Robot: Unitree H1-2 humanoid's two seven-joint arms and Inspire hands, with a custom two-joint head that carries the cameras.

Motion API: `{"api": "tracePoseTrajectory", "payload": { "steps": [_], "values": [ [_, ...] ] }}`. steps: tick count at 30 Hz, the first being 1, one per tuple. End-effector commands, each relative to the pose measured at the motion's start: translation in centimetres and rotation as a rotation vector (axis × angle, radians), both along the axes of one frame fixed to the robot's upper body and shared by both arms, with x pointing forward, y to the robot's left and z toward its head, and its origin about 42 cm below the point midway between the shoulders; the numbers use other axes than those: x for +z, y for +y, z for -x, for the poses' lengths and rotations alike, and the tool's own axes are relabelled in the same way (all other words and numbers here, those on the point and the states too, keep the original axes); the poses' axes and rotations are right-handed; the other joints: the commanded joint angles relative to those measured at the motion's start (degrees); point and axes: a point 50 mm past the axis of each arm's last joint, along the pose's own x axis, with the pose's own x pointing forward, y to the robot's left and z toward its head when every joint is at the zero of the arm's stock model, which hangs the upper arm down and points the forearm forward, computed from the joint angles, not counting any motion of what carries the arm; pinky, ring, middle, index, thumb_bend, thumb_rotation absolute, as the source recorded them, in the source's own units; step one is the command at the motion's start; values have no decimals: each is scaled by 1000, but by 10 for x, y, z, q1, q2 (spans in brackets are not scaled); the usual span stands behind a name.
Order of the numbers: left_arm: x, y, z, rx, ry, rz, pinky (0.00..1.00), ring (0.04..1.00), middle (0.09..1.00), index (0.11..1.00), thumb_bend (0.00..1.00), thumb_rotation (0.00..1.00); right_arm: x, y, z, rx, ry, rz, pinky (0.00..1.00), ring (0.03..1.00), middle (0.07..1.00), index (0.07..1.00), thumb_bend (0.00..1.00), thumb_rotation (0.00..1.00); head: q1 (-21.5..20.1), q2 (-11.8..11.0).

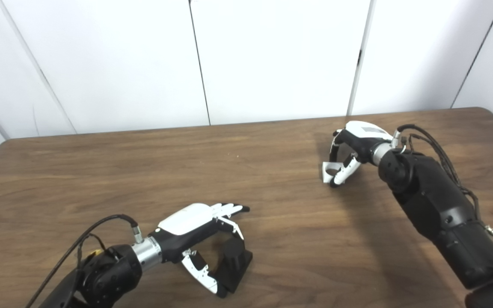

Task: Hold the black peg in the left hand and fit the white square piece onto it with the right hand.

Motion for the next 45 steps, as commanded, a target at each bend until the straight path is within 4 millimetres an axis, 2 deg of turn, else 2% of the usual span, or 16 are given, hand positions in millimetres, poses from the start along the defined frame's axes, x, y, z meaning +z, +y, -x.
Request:
{"api": "tracePoseTrajectory", "payload": {
  "steps": [1,13,21,27,38,45],
  "values": [
    [-3,6,-4,20,18,-59,1000,1000,1000,560,931,275,14,0,-9,-3,-51,0,1000,1000,931,491,524,144,0,0],
    [-2,6,-6,21,21,-46,1000,1000,1000,556,928,270,14,0,-5,0,-71,0,1000,1000,938,492,524,146,-1,-2],
    [-4,5,-8,23,33,-50,1000,1000,994,551,932,267,39,11,10,64,-156,-2,1000,1000,942,491,525,146,-4,1],
    [-6,4,-8,22,33,-52,1000,1000,999,562,938,270,55,29,23,139,-169,-3,1000,1000,942,492,525,145,-4,3],
    [-7,3,-9,15,25,-59,1000,1000,1000,566,936,303,75,83,61,352,-217,-23,1000,1000,955,490,525,150,-3,7],
    [-7,0,-8,17,23,-57,1000,1000,1000,560,937,296,85,104,84,454,-243,6,1000,1000,953,490,525,150,-1,9]
  ]
}}
